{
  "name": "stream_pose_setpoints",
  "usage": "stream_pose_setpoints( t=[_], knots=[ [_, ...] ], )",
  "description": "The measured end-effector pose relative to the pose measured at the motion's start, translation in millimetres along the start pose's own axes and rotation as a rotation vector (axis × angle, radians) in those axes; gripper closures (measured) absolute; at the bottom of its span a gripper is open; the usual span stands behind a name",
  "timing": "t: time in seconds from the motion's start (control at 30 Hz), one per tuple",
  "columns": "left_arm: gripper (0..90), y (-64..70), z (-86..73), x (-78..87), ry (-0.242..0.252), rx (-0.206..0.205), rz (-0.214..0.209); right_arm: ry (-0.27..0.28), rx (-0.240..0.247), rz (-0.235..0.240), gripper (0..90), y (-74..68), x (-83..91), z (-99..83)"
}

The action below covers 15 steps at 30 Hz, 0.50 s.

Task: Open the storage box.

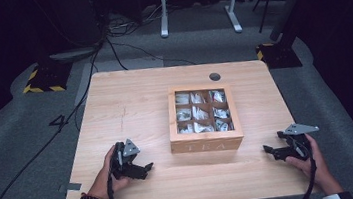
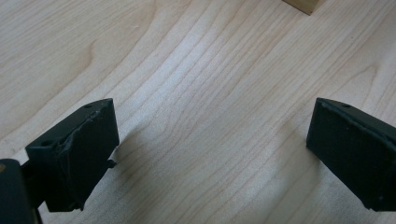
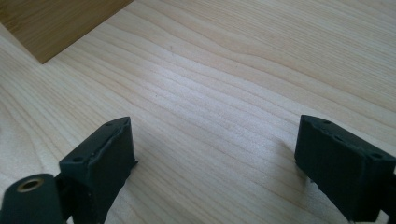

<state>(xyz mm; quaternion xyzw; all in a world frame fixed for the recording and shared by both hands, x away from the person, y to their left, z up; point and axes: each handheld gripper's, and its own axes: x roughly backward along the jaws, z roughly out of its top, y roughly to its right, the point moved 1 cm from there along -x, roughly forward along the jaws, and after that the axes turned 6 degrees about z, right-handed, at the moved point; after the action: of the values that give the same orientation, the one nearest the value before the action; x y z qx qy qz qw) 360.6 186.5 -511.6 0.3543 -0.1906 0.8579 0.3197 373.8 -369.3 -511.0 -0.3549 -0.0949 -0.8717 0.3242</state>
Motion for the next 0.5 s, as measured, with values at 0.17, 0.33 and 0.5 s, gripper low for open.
stream_pose_setpoints(
  t=[0.17,0.33,0.5],
  knots=[
    [3.0,3.3,1.1,-1.0,0.006,-0.049,-0.062,-0.001,-0.007,-0.007,10.9,-0.6,-0.9,0.7],
    [0.4,4.5,4.7,-5.2,-0.018,-0.013,-0.064,-0.009,-0.007,-0.002,9.7,-0.3,-2.7,2.7],
    [0.5,6.5,4.3,-4.4,-0.022,0.008,-0.046,-0.01,-0.014,0.032,17.1,0.2,-3.7,7.4]
  ],
)
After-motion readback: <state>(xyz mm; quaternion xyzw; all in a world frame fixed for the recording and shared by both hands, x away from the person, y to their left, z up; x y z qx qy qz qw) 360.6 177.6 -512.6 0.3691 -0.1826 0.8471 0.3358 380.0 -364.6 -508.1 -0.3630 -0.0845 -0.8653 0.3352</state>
